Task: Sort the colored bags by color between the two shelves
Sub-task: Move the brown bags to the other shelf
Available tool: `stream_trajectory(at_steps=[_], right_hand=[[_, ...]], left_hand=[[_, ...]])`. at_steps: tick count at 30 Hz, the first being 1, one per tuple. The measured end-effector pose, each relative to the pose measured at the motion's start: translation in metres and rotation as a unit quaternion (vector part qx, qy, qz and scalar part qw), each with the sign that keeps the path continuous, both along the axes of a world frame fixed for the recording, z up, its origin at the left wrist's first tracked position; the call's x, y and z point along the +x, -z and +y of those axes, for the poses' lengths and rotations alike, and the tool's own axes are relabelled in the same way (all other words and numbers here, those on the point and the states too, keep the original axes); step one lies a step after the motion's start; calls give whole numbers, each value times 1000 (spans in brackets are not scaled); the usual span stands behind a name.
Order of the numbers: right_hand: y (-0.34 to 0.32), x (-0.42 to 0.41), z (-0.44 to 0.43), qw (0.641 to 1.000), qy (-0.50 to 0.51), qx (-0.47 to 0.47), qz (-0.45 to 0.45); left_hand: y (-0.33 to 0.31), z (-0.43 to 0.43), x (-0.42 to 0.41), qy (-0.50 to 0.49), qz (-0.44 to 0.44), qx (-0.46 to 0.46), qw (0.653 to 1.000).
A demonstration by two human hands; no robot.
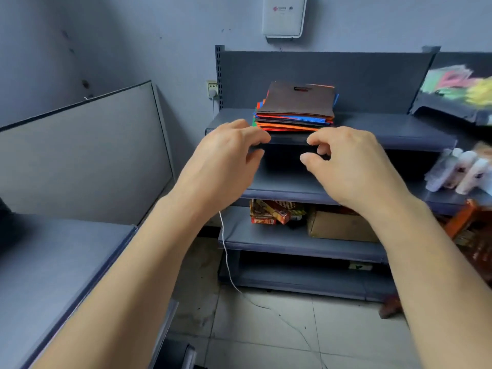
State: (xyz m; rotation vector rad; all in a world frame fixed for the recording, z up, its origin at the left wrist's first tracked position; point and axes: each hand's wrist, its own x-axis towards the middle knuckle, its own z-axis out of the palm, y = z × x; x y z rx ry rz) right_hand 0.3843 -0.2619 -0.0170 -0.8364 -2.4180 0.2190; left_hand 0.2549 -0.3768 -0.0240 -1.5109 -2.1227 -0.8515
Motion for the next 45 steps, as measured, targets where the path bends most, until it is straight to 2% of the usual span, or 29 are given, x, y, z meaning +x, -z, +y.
stream_trajectory(at_steps=[11, 19, 23, 34, 41, 45], right_hand=[[-6, -74, 190, 1000, -28, -5, 0], [-8, -132, 284, 998, -12, -58, 21], [-4, -156, 314, 997, 10, -70, 13], [9, -229, 374, 992, 84, -92, -27], [27, -246, 413, 978, 146, -115, -98], [35, -253, 430, 966, 151, -155, -139]], left_hand=[[1, 180, -70, -39, 18, -2, 999], [3, 270, -133, -110, -3, -31, 993], [9, 301, -168, -131, -30, -21, 991], [21, 373, -262, -124, -58, -96, 986], [37, 401, -301, -165, -159, -208, 951], [37, 409, -306, -169, -199, -210, 942]])
